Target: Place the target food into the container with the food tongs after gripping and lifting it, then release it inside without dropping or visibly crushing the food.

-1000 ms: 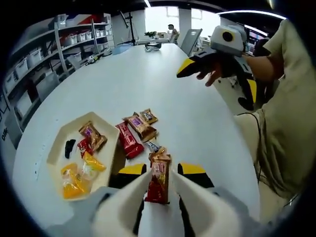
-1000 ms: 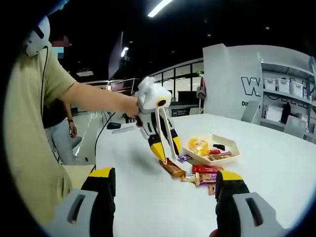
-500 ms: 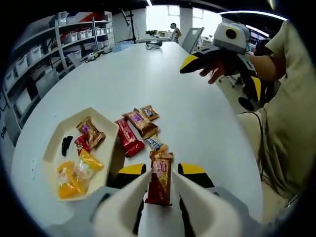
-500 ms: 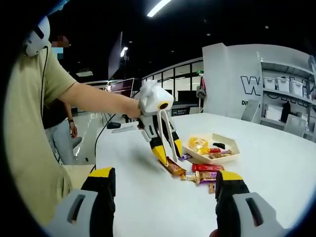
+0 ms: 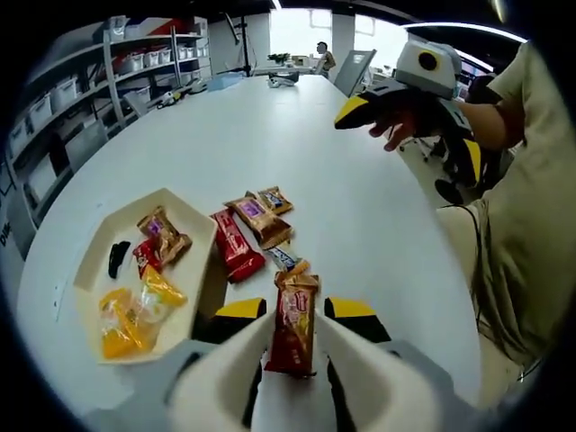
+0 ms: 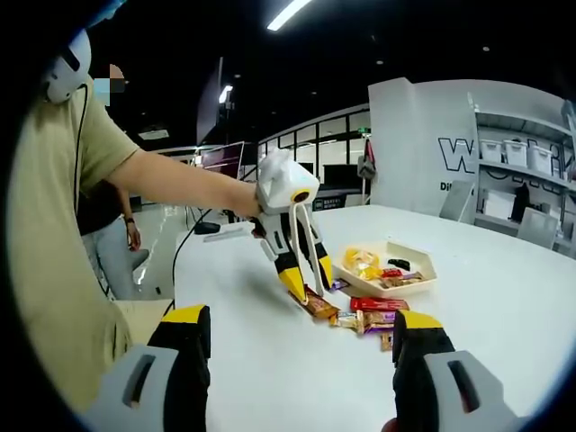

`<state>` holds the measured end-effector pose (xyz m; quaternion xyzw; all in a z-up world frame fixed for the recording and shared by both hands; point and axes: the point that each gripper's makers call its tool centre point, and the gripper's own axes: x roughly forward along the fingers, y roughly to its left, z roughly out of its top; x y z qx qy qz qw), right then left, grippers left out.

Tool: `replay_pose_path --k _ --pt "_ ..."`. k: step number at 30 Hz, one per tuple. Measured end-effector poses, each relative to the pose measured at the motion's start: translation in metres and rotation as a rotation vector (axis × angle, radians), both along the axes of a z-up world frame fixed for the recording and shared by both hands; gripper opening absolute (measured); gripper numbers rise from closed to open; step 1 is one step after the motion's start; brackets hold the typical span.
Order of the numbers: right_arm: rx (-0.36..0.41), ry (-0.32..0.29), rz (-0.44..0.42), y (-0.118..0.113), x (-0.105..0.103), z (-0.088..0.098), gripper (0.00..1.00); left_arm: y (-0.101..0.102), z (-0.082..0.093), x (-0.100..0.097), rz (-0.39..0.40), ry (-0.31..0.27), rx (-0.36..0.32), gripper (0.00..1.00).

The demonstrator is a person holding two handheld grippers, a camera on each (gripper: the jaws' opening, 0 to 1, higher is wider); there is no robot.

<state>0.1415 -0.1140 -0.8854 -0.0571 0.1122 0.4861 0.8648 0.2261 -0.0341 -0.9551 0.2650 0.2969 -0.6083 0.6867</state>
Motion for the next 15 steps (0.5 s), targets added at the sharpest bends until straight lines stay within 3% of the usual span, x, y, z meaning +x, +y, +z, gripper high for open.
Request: replay_pose_path --k 15 --pt "0.002 -0.001 -0.001 -0.0003 -0.0007 0.0000 0.82 0.0003 -0.0076 0.0004 0.011 0.017 0.006 0.24"
